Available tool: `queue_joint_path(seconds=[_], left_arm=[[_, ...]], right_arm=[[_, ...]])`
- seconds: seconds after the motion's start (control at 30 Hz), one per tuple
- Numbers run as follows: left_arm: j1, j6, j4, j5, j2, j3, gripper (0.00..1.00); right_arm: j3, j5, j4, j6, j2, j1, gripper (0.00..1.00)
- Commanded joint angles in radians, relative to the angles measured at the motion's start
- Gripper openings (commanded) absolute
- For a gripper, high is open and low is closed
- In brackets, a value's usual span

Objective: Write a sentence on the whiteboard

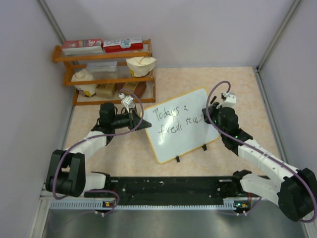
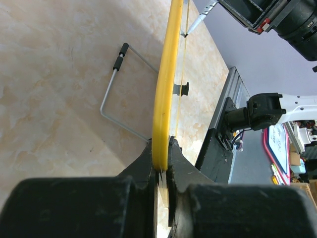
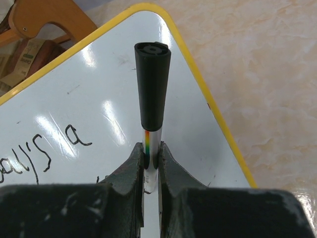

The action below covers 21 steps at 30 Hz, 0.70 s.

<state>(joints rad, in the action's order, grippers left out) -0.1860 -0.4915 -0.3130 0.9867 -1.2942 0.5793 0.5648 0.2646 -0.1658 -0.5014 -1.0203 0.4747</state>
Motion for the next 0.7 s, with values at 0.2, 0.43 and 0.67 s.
queue_joint_path(seconds=[0.2,0.43,0.67], left_arm=[[-0.010,0.163,0.043,-0.069,-0.008,-0.030,0.00],[-0.010,0.163,0.043,-0.071,-0.010,-0.030,0.00],[-0.010,0.165,0.043,-0.071,-0.014,-0.027,0.00]], right_arm=[[0.099,0.032,-0.012,0.009,-0.027,-0.016,0.00],[0.129,0.039,-0.005,0.017,-0.044,-0.033,0.00],[0.106,0.027,-0.001,0.009,-0.047,-0.036,0.00]])
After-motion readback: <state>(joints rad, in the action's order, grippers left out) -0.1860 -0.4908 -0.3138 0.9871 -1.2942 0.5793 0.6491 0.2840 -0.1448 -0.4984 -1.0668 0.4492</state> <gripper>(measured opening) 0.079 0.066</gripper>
